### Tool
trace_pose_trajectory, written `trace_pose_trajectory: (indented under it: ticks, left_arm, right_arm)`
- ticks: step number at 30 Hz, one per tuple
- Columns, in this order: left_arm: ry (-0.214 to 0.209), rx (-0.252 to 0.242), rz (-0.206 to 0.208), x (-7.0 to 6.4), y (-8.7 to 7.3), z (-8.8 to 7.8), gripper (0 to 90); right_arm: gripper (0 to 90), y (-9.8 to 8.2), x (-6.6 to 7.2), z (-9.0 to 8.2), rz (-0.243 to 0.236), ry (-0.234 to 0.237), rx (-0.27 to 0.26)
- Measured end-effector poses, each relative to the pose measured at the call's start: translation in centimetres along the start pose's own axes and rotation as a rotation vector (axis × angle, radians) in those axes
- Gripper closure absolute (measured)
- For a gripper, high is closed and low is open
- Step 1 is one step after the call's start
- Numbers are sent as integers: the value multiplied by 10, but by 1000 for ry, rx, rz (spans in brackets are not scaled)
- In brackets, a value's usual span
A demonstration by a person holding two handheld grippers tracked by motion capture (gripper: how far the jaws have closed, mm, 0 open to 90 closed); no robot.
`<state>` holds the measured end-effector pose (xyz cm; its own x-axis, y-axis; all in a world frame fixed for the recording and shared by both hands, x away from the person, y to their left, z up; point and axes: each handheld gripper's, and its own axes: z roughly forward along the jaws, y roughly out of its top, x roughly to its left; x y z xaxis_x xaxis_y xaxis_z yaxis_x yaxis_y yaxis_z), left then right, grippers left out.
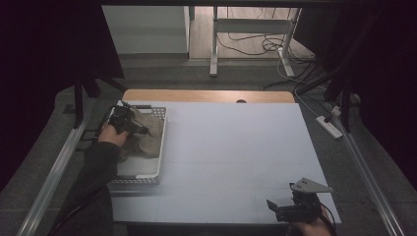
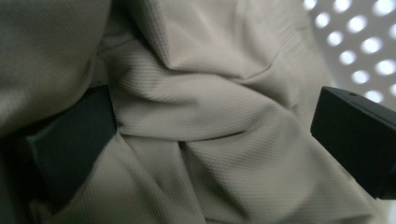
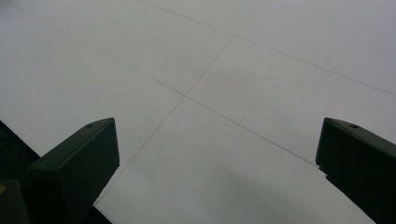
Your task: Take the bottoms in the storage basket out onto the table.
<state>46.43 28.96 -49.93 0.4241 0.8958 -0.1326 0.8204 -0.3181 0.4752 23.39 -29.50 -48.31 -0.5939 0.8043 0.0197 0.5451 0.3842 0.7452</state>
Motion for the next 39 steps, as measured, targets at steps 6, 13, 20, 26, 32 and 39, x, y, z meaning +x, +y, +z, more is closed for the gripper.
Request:
trace_pose_trajectory:
  ticks: [6,13,20,26,32,39]
  left_arm:
    - [22,81,34,-3,-1,18,0]
    - [121,160,100,-14,2,30,0]
    - [143,184,87,-16,5,32,3]
    - [172,150,84,-12,1,23,220]
    - [271,175,123,-19,3,20,571]
    - [263,190,90,-21,7,17,672]
  right_arm:
    - [0,0,0,0,-1,1,1]
    - [0,0,0,0,-6,2,0]
    - [0,0,1,1,-15,-1,6]
    - [0,0,1,1,-15,0,7]
    - [0,0,1,1,-18,1,7]
    - [0,0,1,1,-14,3,7]
